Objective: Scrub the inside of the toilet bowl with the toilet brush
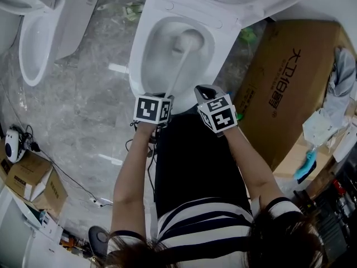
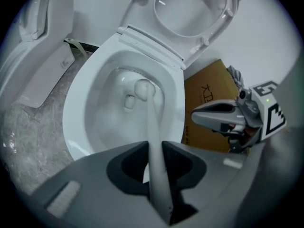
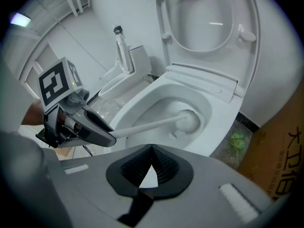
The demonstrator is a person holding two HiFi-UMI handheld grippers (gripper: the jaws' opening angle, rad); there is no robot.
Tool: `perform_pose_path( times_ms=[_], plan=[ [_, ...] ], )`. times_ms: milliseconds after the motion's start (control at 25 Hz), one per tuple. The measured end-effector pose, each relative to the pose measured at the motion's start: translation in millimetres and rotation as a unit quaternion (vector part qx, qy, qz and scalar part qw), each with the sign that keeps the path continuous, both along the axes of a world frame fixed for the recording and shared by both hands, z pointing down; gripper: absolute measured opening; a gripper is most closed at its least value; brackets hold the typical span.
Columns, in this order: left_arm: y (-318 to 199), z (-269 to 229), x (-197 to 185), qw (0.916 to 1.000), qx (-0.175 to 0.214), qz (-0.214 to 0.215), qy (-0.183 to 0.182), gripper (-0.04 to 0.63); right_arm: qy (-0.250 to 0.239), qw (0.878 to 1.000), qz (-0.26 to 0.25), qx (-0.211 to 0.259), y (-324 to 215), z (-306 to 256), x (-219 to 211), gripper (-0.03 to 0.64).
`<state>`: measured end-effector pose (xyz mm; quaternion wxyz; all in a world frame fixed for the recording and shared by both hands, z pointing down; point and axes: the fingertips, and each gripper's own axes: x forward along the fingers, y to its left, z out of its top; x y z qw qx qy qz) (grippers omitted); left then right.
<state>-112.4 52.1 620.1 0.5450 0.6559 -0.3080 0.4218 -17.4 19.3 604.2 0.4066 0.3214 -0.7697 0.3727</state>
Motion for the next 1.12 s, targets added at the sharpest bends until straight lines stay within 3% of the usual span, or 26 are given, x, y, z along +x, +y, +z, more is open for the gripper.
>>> perform_pose_path(
  times_ms=[720, 1120],
  plan=[
    [80, -18, -2, 0.9986, -0.037, 0.034, -0.015, 0.0, 0.001, 1.0, -0.014, -0.002, 23, -1, 14, -0.005],
    [127, -26, -30, 0.9951, -0.066, 0.047, -0.057, 0.0, -0.008, 0.999, -0.033, 0.001, 36, -2, 0, -0.005]
  ],
)
